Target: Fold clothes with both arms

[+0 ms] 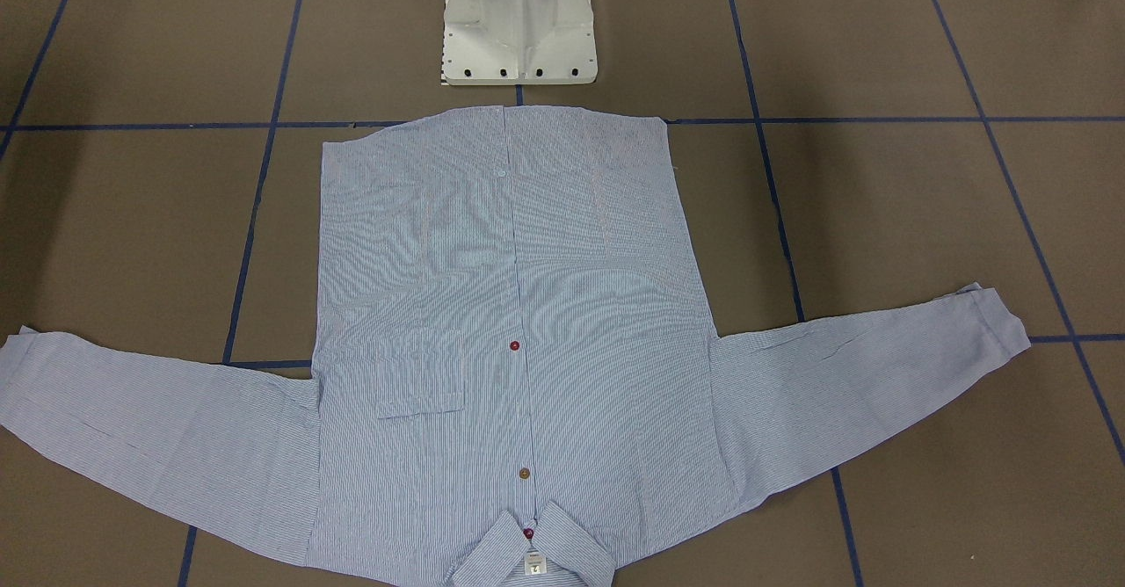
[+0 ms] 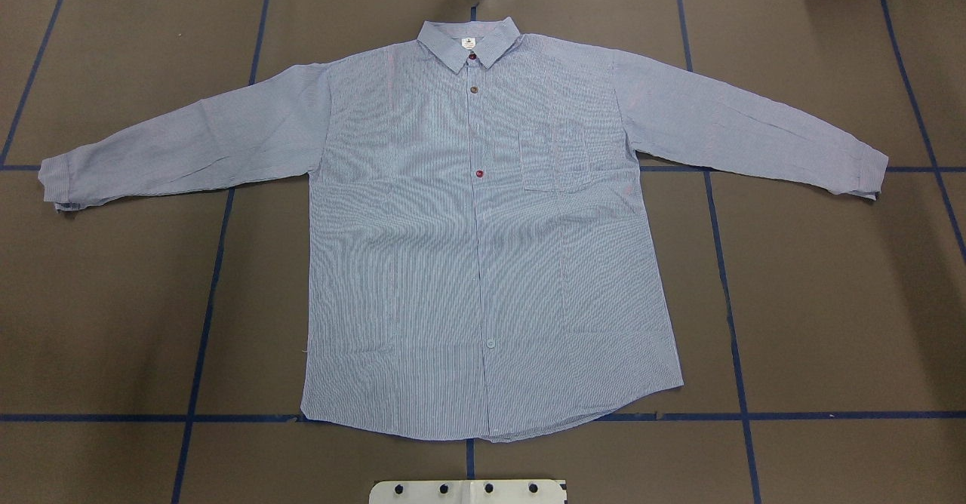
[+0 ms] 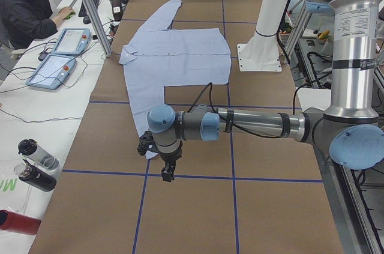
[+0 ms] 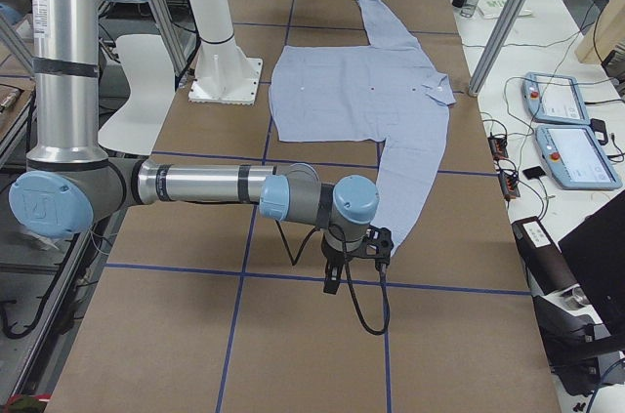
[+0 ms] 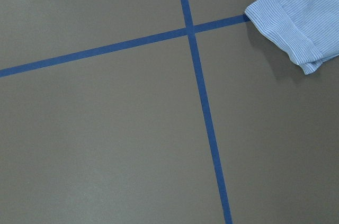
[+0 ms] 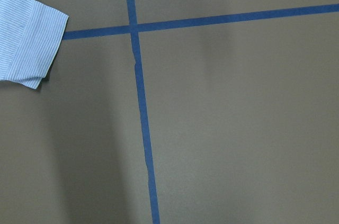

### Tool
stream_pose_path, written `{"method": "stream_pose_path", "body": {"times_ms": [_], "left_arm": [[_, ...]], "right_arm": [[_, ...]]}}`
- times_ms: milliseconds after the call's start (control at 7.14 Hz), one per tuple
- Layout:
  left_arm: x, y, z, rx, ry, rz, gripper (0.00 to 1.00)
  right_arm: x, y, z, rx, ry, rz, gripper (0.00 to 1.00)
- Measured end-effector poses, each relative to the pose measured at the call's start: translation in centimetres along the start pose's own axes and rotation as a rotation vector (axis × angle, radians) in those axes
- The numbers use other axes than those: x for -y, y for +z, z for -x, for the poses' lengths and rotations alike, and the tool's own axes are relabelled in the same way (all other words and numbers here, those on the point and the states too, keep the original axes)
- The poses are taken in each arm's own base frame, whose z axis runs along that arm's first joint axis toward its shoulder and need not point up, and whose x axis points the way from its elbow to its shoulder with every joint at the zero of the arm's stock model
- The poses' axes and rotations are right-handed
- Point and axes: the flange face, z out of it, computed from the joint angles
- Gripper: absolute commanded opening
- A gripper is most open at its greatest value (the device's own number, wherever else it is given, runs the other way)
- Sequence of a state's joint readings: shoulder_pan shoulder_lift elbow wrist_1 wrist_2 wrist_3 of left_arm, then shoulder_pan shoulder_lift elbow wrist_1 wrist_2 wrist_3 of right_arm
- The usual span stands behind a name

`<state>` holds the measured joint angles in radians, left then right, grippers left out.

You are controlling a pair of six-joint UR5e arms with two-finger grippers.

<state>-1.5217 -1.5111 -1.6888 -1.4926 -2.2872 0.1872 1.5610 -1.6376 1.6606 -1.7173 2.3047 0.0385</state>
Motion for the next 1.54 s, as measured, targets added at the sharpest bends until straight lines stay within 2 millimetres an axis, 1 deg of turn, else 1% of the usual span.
{"method": "stream_pose_path", "body": {"times_ms": [280,420,560,700,981,1121,1261,1401,1541], "left_arm": [[0.0,0.0,0.0,0.0,0.0,-0.001,1.0],[0.3,-0.2,-0.1,0.002,0.003,-0.004,1.0],[0.7,-0.4,-0.3,0.005,0.01,-0.01,1.0],[1.3,-0.9,-0.6,0.01,0.02,-0.019,1.0],[3.7,-2.4,-1.5,0.013,0.049,-0.052,1.0],[5.3,-3.4,-2.3,0.015,0.071,-0.076,1.0],[7.0,-4.7,-3.3,0.02,0.099,-0.108,1.0],[8.4,-6.0,-4.3,0.024,0.129,-0.14,1.0],[8.9,-6.6,-5.0,0.007,0.15,-0.161,1.0]], "right_arm": [[0.0,0.3,-0.1,-0.001,0.001,0.006,1.0],[0.2,0.1,0.2,0.0,-0.002,0.002,1.0],[0.7,-0.3,0.9,0.006,-0.016,-0.005,1.0],[1.5,-0.6,2.7,0.015,-0.05,-0.01,1.0],[3.9,-1.1,7.9,0.021,-0.141,-0.019,1.0],[5.2,-0.9,10.2,0.021,-0.183,-0.029,1.0],[6.2,-0.5,11.9,0.027,-0.213,-0.058,1.0],[6.9,0.5,12.9,0.038,-0.216,-0.094,1.0],[7.7,1.8,13.7,0.058,-0.17,-0.132,1.0]]}}
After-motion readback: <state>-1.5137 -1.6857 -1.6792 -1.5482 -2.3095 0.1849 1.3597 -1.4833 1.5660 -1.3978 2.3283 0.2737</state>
